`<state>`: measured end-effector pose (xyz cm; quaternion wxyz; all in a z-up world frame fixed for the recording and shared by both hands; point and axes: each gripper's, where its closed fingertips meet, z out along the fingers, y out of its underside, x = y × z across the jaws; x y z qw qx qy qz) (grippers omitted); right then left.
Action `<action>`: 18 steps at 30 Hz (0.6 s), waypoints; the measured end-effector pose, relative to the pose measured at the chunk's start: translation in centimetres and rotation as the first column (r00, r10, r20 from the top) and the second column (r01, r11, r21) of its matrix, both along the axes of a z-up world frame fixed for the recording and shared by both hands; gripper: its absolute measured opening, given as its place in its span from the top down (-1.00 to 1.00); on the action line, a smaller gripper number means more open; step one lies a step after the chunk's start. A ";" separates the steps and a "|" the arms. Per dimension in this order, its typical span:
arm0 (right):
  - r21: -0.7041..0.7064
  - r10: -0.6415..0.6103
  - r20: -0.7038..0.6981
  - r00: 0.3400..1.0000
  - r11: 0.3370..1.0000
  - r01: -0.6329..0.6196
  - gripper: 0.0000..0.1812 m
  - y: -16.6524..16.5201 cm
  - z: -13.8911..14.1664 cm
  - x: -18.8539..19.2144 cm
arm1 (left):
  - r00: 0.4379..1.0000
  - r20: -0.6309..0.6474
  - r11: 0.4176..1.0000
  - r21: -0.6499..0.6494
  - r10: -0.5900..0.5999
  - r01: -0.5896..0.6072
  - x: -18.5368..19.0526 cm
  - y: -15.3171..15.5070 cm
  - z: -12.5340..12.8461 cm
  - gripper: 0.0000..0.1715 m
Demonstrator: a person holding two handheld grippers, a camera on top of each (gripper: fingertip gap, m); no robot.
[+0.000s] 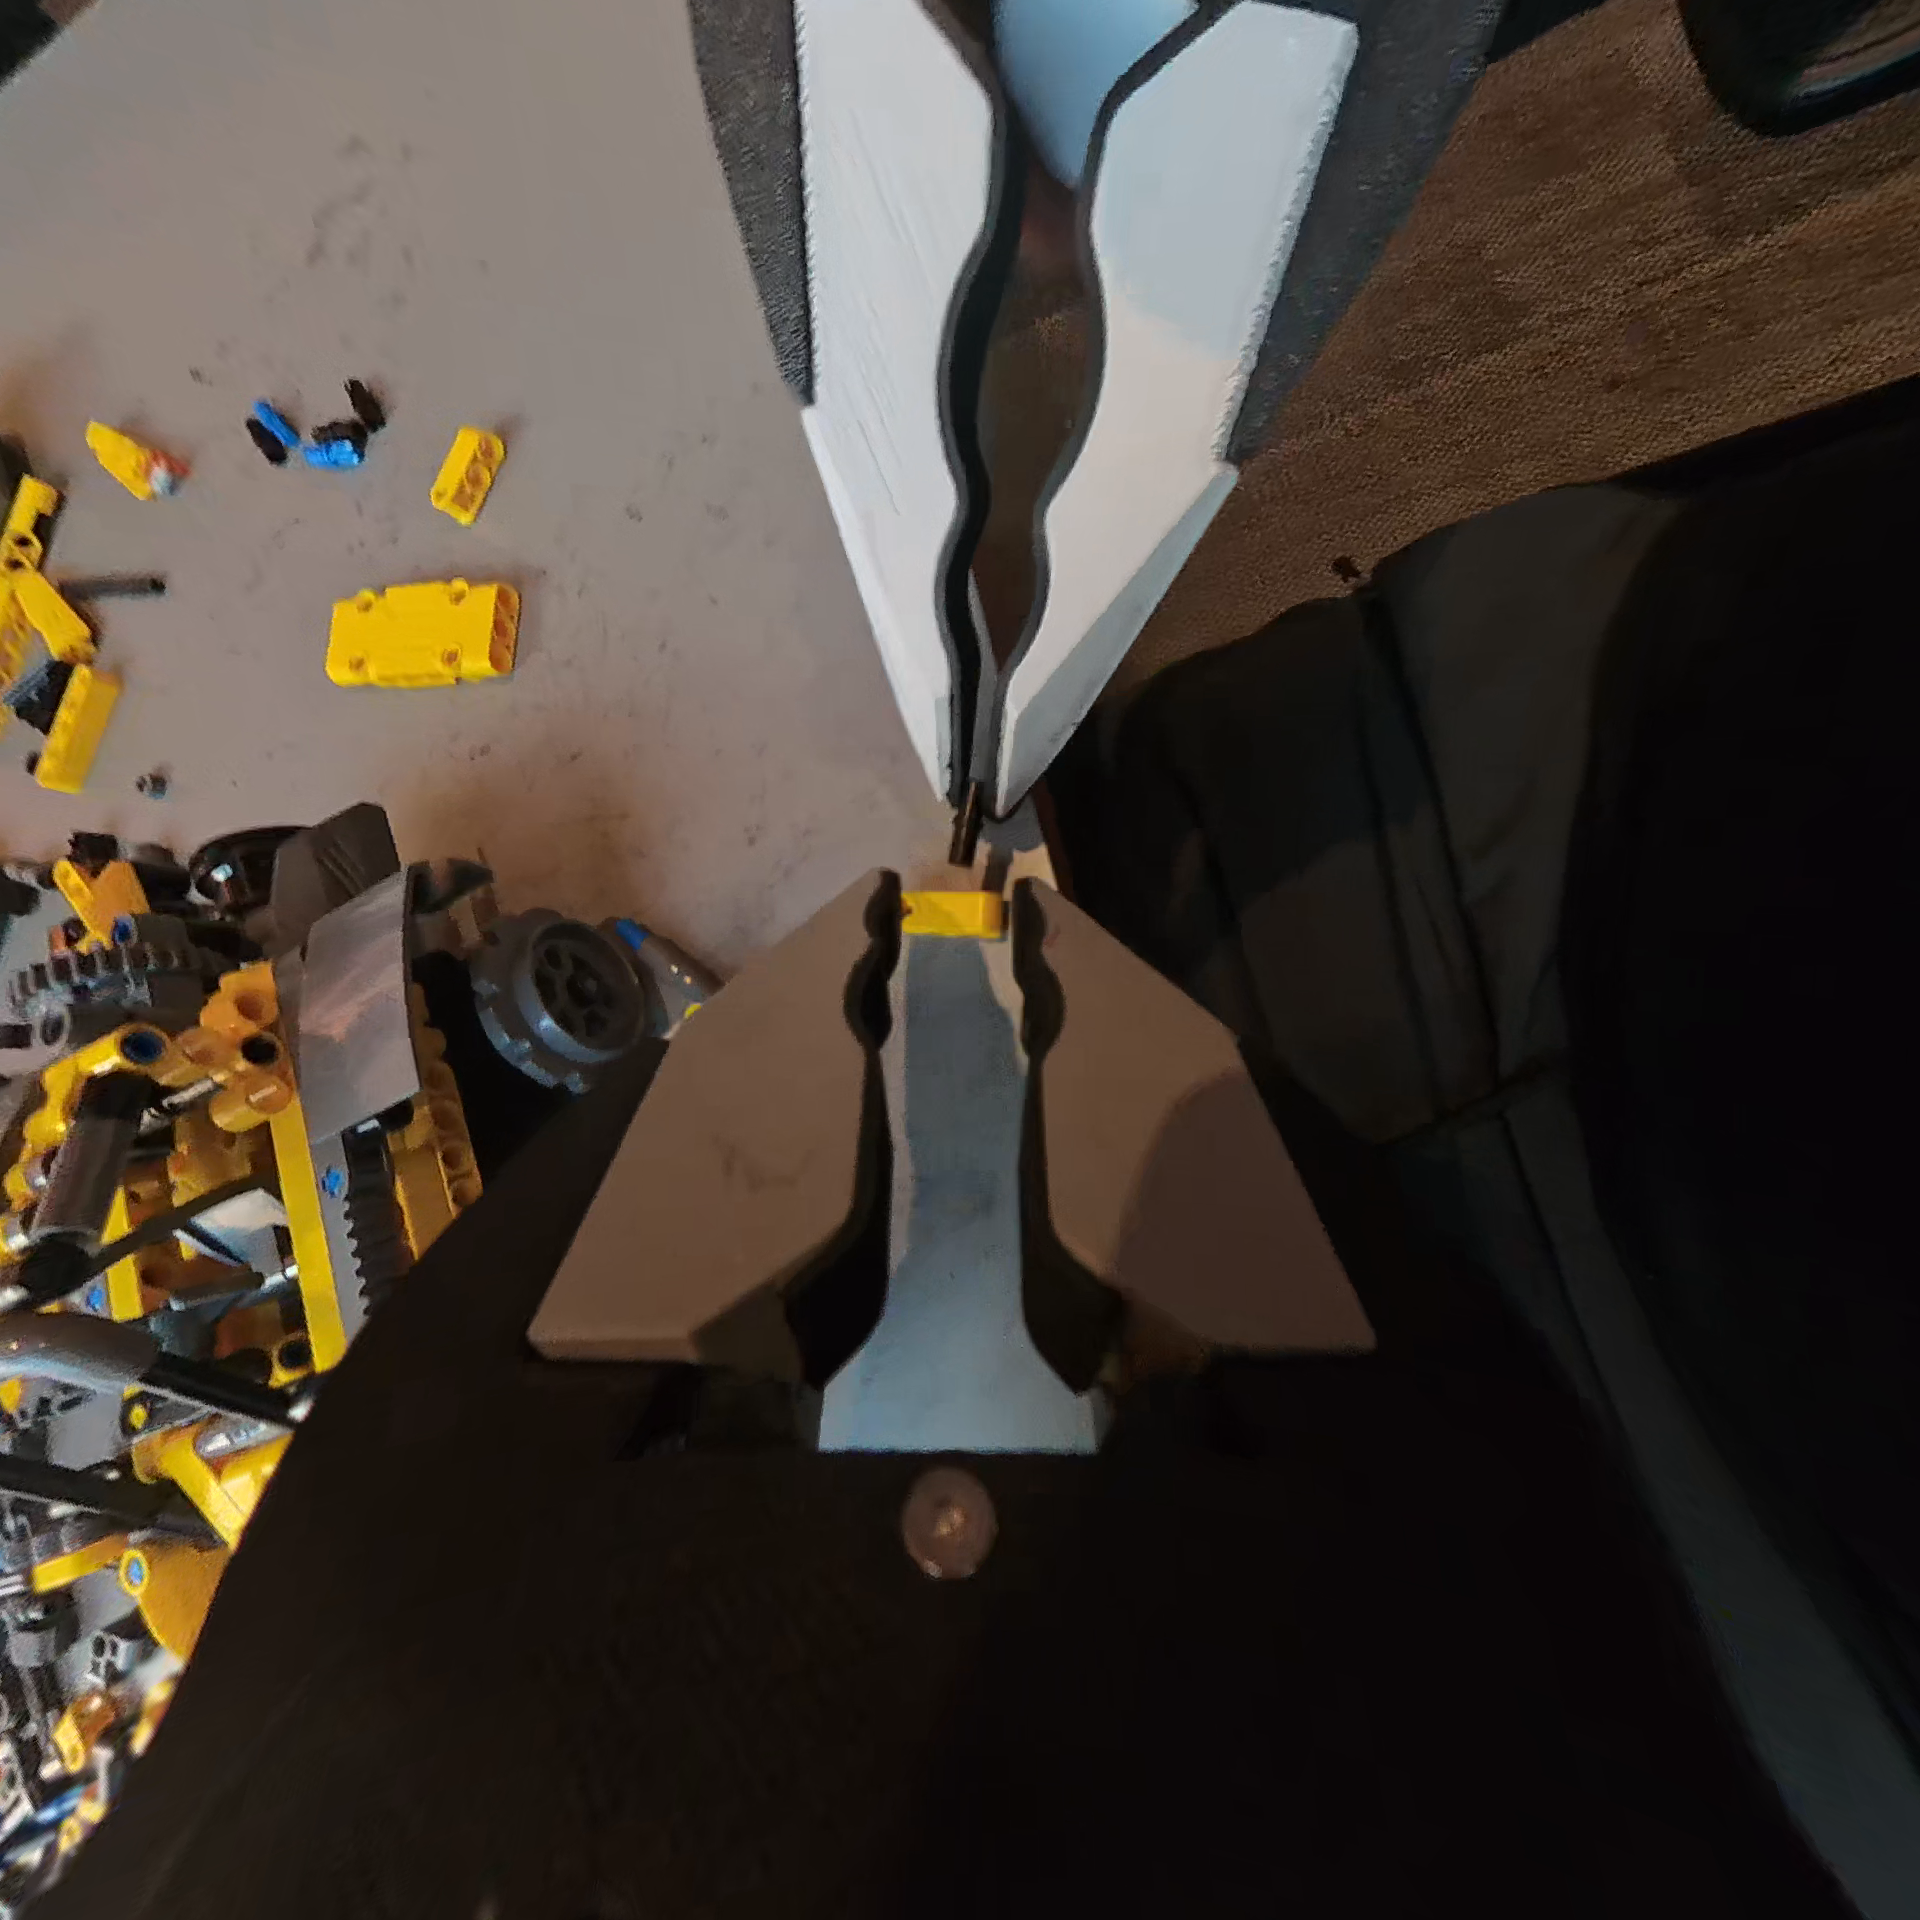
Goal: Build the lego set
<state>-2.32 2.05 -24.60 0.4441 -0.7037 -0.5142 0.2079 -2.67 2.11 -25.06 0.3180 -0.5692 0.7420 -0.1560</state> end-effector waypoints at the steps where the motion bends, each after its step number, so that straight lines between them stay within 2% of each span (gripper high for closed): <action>1: -0.015 -0.007 0.007 1.000 1.000 0.007 0.96 0.1 -0.3 0.1 | 1.000 -0.009 1.000 -0.017 0.012 -0.012 -0.2 0.2 -0.1 0.75; 5: -0.038 -0.030 0.029 0.999 0.999 0.031 0.96 0.4 -0.8 0.1 | 0.998 -0.046 0.997 -0.069 0.032 -0.035 -0.5 0.7 -0.7 0.66; 9: -0.054 -0.032 0.047 0.998 0.998 0.034 0.96 0.5 -1.0 0.1 | 0.998 -0.064 0.996 -0.083 0.026 -0.031 -0.4 0.9 -0.7 0.66; 18: -0.115 -0.003 0.038 0.999 0.993 0.007 0.95 0.5 -1.3 -0.1 | 0.995 -0.101 0.978 -0.207 0.003 -0.024 -0.3 0.7 -1.0 0.71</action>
